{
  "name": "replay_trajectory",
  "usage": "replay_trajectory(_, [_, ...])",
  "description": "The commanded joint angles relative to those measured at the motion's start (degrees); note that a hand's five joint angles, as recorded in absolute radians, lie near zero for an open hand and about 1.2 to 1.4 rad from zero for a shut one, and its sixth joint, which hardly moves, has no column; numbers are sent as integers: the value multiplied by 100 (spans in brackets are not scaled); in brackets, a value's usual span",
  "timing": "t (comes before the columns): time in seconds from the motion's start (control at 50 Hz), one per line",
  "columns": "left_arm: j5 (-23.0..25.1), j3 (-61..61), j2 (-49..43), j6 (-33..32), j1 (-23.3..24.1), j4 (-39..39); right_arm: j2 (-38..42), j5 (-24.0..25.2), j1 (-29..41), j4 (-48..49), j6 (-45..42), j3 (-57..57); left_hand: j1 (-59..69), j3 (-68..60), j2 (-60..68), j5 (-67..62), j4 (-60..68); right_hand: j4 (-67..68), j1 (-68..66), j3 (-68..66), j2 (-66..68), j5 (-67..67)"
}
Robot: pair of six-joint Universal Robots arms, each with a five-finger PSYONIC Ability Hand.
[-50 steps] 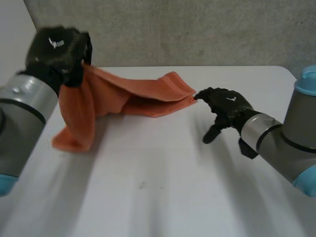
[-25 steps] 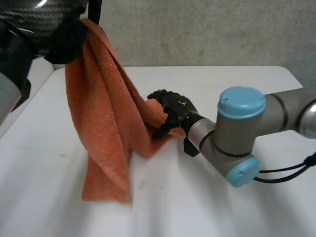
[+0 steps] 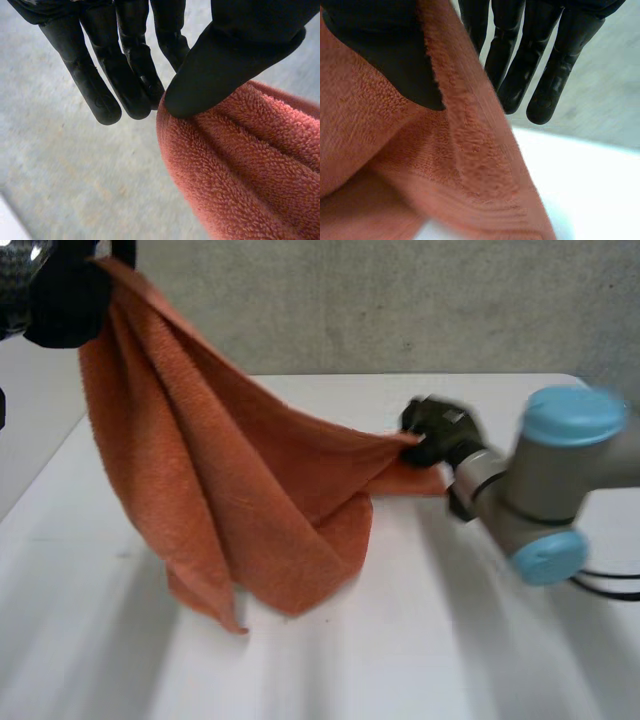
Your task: Fold the laundry
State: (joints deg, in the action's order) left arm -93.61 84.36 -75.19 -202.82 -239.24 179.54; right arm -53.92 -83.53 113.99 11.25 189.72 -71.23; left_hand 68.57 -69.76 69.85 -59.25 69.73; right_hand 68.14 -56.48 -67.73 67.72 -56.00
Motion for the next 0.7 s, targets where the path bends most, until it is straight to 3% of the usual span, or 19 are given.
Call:
replay_trajectory(0.02, [53, 256, -328, 93, -1097, 38, -1780, 241, -1045, 334, -1060, -884, 1143, -1024, 1015, -1075, 1027, 1186, -2352, -1227, 1228, -1400])
replay_trajectory(0.08, [62, 257, -591, 216, -1308, 29, -2501, 619, -1247, -44, -1834, -955, 1143, -1024, 1015, -1075, 1027, 1186, -2352, -1227, 1228, -1400])
replay_trajectory(0.16, [115, 256, -901, 322, -1380, 29, -3220, 1110, -1475, -1445, -2999, -823, 1143, -1024, 1015, -1075, 1027, 1186, -2352, -1227, 1228, -1400])
replay_trajectory(0.18, [167, 265, -1048, 357, -1380, 20, -3221, 1111, -1476, -1450, -3003, -823, 1143, -1024, 1015, -1075, 1027, 1186, -2352, -1227, 1228, -1400])
replay_trajectory(0.28, [308, 353, -1584, 384, -1362, -50, -3327, 1295, -1643, -3326, -4388, -700, 1143, -1024, 1015, -1075, 1027, 1186, -2352, -1227, 1228, -1400])
replay_trajectory(0.38, [317, 467, -2313, 366, -1388, -155, -3196, 1199, -1582, -4129, -5215, -849, 1143, -1024, 1015, -1075, 1027, 1186, -2352, -1227, 1228, -1400])
replay_trajectory(0.56, [326, 4, -3808, 314, -1388, -200, -1930, 750, -1335, -4095, -5745, -603, 1143, -1024, 1015, -1075, 1027, 1186, -2352, -1227, 1228, -1400])
replay_trajectory(0.64, [335, -535, -4161, 322, -1388, -15, -1080, 278, -1020, -3317, -5719, 325, 1143, -1024, 1015, -1075, 1027, 1186, -2352, -1227, 1228, -1400])
replay_trajectory(0.7, [343, -1202, -4363, 340, -1388, 662, -657, -100, -835, -2491, -5727, 1098, 1143, -1024, 1015, -1075, 1027, 1186, -2352, -1227, 1228, -1400])
